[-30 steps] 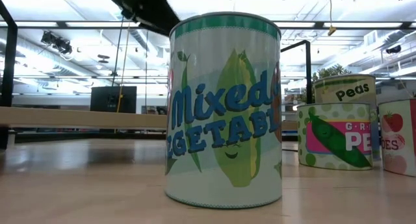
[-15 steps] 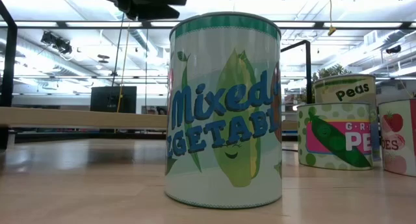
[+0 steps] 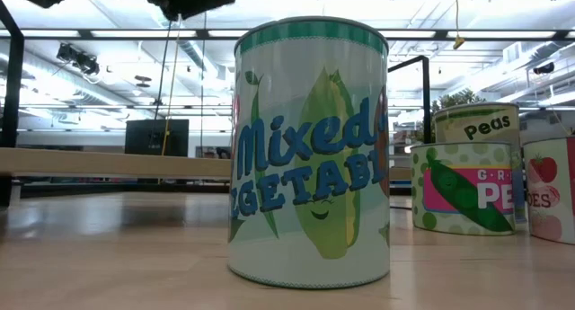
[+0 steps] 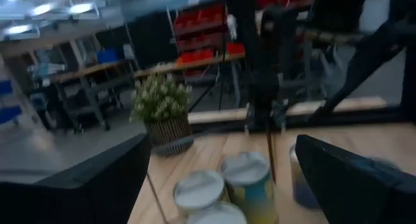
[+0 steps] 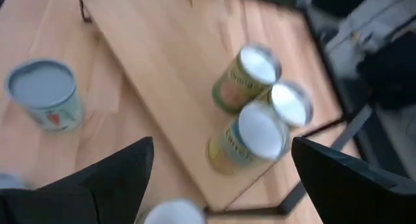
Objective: Pick and place cans onto a shelf
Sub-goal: Put the large canned peas on the shelf
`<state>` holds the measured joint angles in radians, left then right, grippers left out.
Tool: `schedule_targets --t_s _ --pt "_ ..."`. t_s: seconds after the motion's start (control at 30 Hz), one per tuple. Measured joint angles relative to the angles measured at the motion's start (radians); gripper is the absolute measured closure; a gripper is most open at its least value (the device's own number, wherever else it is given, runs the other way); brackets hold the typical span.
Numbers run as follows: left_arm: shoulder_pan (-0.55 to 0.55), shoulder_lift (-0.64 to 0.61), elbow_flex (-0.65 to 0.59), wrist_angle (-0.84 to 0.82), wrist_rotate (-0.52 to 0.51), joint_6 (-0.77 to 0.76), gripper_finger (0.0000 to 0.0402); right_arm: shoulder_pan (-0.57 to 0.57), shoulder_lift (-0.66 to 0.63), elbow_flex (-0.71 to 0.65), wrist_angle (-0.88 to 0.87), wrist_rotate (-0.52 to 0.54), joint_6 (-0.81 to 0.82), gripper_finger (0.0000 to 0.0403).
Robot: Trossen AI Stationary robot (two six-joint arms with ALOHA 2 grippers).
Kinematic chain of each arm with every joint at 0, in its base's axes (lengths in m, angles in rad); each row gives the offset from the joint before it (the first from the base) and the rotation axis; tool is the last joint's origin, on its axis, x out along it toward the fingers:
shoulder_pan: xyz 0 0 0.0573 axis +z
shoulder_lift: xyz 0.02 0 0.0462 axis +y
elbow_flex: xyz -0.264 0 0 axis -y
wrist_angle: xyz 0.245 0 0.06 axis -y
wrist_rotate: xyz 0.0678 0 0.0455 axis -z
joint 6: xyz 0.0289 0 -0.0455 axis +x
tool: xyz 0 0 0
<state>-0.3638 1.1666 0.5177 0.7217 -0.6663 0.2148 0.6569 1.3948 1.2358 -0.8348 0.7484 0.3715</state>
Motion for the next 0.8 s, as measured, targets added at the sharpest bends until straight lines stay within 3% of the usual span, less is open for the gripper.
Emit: schedule_targets --t_s 0.2,0.43,0.8 --pt "-0.013 0.004 -0.089 0.220 0.007 -0.019 0.0013 -0.012 0.030 0.109 -0.223 -0.177 0.155 0.0030" --pt "-0.010 -0.002 -0.096 0.222 -0.096 -0.047 0.0013 -0.013 0.030 0.111 -0.321 -0.369 0.288 0.0030" --pt "-0.009 -0.002 -0.096 0.216 -0.096 -0.046 0.0013 -0.024 0.080 -0.007 -0.369 -0.354 0.369 0.0030"
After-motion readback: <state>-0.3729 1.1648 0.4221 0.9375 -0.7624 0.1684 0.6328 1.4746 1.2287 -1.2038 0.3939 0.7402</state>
